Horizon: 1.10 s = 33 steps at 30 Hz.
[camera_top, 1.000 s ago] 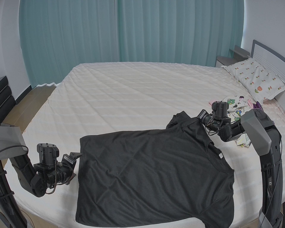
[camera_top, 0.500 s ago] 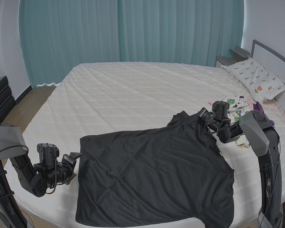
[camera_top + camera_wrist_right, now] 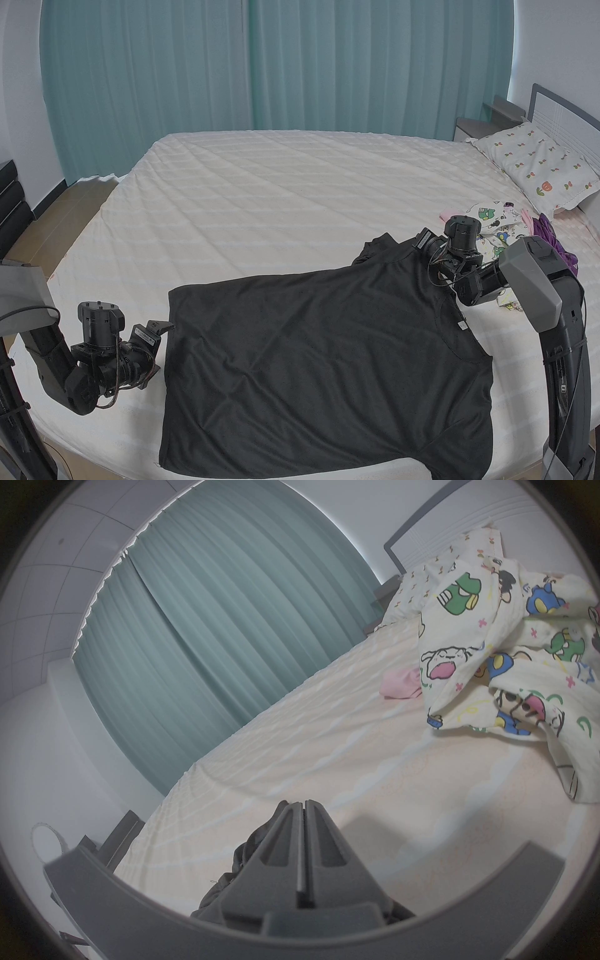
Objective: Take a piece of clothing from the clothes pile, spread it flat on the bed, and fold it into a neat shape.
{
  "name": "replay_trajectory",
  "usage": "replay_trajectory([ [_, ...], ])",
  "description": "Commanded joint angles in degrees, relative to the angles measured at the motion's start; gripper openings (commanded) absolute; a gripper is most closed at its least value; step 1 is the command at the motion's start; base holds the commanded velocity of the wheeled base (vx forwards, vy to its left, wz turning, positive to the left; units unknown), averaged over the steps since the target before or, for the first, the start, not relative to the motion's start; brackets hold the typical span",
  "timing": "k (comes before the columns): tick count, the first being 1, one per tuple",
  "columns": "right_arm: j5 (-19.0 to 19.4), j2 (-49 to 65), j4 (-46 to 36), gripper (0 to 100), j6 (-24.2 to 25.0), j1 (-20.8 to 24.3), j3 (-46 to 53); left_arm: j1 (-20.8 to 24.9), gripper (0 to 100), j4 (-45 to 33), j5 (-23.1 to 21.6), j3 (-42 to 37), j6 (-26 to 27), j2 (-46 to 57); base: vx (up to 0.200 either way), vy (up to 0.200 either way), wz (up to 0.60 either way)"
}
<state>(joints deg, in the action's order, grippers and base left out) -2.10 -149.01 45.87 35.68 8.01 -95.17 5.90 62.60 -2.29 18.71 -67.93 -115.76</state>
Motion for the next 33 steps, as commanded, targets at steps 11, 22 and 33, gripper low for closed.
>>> replay_trajectory([
  [11, -1.51, -1.55, 2.64, 0, -2.28, 0.25, -1.51, 0.08, 100, -0.02, 0.01, 0.01, -0.01, -0.43, 0.000, 0.000, 0.00],
  [22, -2.21, -2.17, 2.38, 100, -3.60, 0.16, -2.39, -0.01, 100, 0.07, 0.01, 0.10, -0.01, -0.43, 0.000, 0.000, 0.00],
  [33, -2.03, 0.73, 2.29, 100, -3.60, -0.54, 2.27, 0.08, 100, 0.33, -0.08, 0.01, -0.01, -0.25, 0.000, 0.000, 0.00],
])
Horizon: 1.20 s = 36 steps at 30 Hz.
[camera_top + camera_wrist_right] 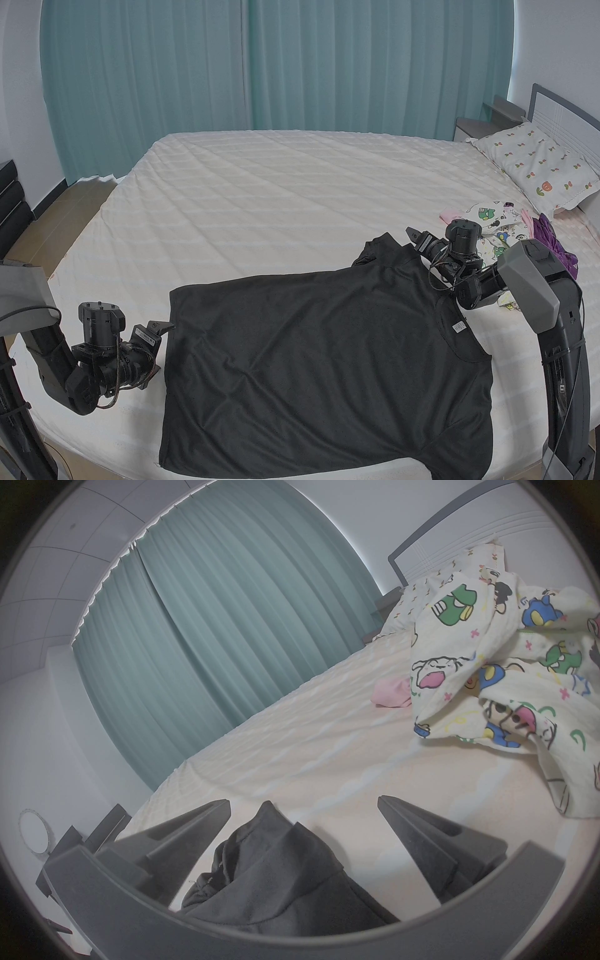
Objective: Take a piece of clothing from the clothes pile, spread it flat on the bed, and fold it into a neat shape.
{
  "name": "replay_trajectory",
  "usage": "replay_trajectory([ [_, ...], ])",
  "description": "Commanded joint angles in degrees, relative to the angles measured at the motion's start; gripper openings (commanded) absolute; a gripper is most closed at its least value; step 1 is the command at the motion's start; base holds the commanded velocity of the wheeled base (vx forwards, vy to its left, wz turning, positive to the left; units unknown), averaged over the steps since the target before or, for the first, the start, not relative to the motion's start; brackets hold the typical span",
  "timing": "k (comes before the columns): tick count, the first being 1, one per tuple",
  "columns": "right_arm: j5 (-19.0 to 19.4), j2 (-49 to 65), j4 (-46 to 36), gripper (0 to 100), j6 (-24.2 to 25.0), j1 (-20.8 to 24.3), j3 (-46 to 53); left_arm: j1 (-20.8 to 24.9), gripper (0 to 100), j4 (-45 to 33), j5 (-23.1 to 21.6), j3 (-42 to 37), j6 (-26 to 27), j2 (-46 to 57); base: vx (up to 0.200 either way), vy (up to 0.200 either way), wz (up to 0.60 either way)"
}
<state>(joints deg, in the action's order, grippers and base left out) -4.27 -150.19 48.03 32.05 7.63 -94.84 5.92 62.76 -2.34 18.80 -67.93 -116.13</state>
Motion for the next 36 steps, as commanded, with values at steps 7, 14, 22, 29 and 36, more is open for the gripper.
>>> replay_trajectory([
  [7, 0.66, 14.22, 1.63, 100, 1.26, -0.16, 18.91, 0.93, 100, 7.12, -0.03, -3.07, 0.07, 0.20, 0.000, 0.000, 0.00],
  [14, 1.37, 24.33, 8.57, 100, 7.06, -0.25, 38.15, 2.51, 100, 8.17, 0.06, -4.47, 0.16, 0.64, -0.200, 0.000, 0.00],
  [22, 3.56, 31.80, 14.72, 100, 11.46, -0.60, 55.20, 4.89, 100, 8.17, 0.49, -6.14, 1.39, 2.31, -0.200, 0.000, 0.00],
  [29, 3.83, 31.62, 17.71, 100, 11.72, -3.94, 59.86, 5.68, 100, 8.17, 0.58, -7.20, 2.97, 2.66, -0.086, 0.000, 0.00],
  [36, 3.83, 32.94, 18.24, 100, 14.71, -4.64, 64.78, 8.23, 100, 8.08, 0.58, -8.60, 4.03, 2.57, 0.000, 0.000, 0.00],
])
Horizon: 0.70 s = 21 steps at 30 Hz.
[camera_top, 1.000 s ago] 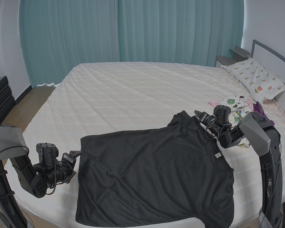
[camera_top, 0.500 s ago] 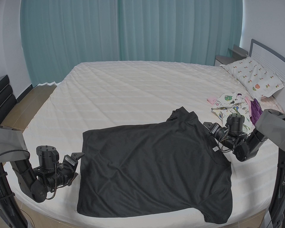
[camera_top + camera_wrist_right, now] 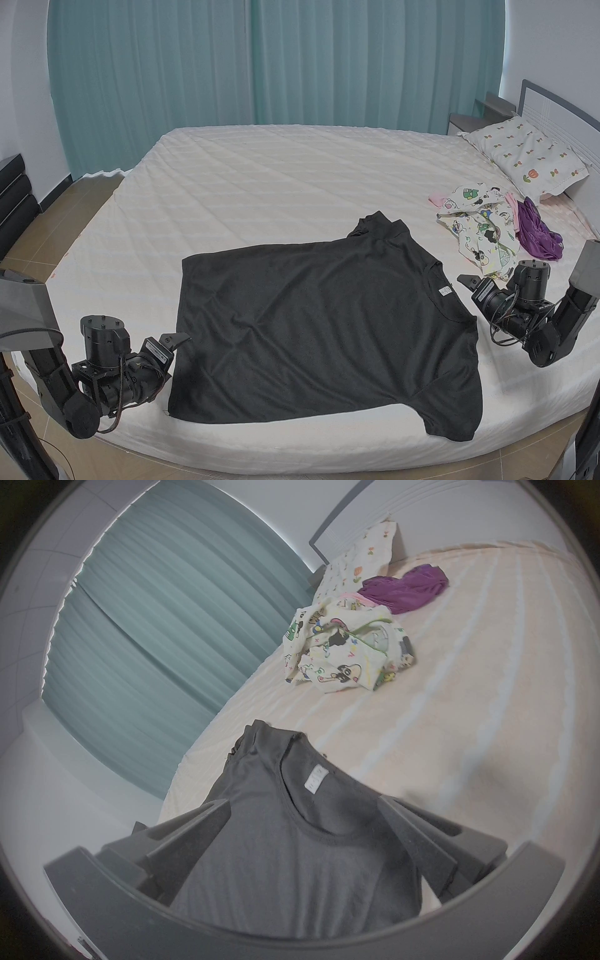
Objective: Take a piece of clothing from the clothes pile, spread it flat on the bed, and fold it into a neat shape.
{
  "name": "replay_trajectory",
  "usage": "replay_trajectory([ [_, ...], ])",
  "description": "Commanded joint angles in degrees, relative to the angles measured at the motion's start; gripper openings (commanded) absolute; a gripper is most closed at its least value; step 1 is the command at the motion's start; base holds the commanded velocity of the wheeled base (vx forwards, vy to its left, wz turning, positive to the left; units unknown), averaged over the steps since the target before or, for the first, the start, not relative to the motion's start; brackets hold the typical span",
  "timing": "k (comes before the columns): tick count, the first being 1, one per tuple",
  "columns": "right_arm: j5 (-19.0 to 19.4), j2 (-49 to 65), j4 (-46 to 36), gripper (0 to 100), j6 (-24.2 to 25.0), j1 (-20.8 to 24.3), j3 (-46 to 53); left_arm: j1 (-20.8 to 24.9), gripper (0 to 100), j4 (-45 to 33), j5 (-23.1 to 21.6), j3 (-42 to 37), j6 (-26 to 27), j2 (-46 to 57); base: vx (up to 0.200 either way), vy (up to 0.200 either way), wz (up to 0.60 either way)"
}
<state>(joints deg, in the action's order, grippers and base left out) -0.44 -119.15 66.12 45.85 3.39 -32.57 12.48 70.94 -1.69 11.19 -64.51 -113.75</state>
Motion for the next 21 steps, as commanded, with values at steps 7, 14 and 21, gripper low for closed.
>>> replay_trajectory([
  [7, 0.79, 2.43, 0.15, 100, 3.19, -0.31, 6.47, 3.95, 100, -0.01, 1.52, -2.58, 2.90, 0.02, 0.000, 0.000, 0.00],
  [14, 0.79, 2.78, 2.52, 100, 5.39, 0.21, 9.99, 3.95, 100, -0.10, 2.22, -2.31, 2.90, 0.28, -0.029, 0.000, 0.00],
  [21, 0.88, 0.76, 9.82, 100, 6.09, -0.14, 14.56, 4.13, 100, -0.10, 6.79, -2.58, 6.07, 0.90, -0.200, 0.000, 0.00],
])
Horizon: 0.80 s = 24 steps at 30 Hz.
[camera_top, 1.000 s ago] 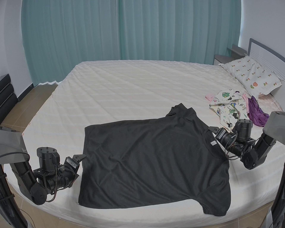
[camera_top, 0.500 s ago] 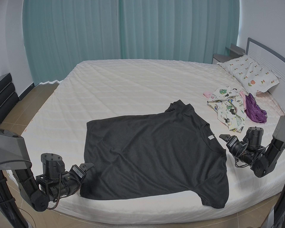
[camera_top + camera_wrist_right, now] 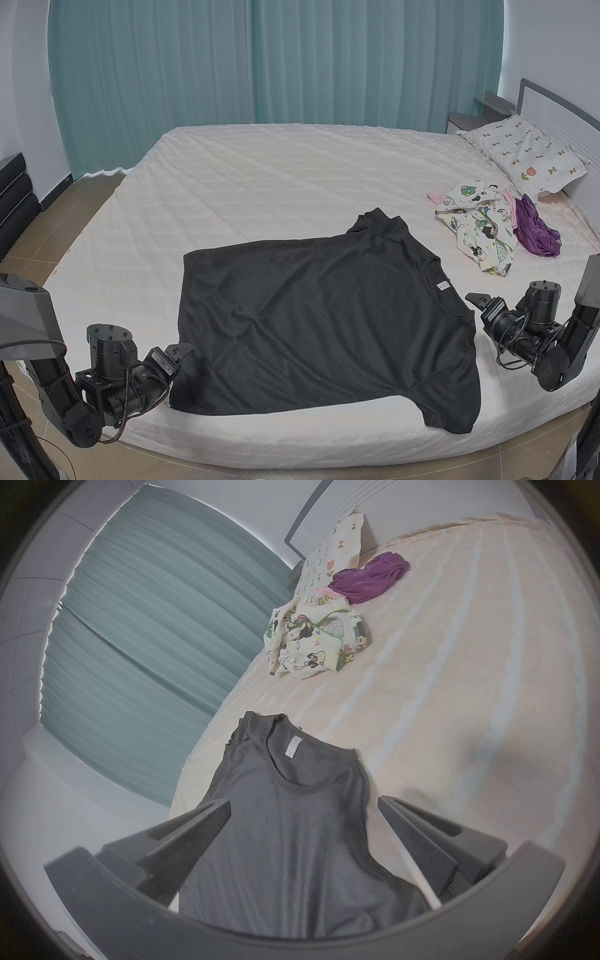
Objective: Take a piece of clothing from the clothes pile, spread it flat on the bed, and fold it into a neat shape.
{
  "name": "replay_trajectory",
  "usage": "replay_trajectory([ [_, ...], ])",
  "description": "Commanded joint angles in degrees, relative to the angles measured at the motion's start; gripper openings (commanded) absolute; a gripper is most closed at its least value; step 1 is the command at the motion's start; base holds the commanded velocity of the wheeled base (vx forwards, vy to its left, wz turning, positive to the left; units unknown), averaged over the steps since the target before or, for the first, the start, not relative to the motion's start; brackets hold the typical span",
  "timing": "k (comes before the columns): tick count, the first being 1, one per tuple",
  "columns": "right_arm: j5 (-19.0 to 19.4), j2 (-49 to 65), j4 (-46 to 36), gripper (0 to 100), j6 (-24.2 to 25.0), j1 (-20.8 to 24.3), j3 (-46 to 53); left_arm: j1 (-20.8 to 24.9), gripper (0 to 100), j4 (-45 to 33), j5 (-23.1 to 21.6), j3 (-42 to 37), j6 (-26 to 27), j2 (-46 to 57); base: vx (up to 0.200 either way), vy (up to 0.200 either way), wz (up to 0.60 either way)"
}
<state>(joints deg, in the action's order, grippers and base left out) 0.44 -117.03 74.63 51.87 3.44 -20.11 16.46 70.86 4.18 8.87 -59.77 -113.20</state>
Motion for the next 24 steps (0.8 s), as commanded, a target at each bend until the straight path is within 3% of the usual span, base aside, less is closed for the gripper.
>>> replay_trajectory([
  [1, 0.00, -1.36, 1.31, 100, 0.07, -0.19, 2.10, 0.15, 100, -0.02, 0.92, -0.26, 1.32, 0.35, -0.200, 0.000, 0.00],
  [4, 0.00, -0.83, 3.42, 100, -0.02, -0.45, 3.68, 0.51, 100, -0.20, 1.44, -0.70, 1.85, 1.05, -0.200, 0.000, 0.00],
  [9, 0.00, -1.01, 3.68, 100, -0.10, 0.08, 4.38, 3.05, 100, -0.73, 1.88, -0.88, 1.76, 0.44, 0.000, 0.000, 0.00],
  [24, 0.00, -0.92, 3.77, 100, -0.10, 1.04, 4.91, 3.41, 100, -0.46, 2.94, 2.81, 0.18, -5.10, 0.000, 0.000, 0.00],
])
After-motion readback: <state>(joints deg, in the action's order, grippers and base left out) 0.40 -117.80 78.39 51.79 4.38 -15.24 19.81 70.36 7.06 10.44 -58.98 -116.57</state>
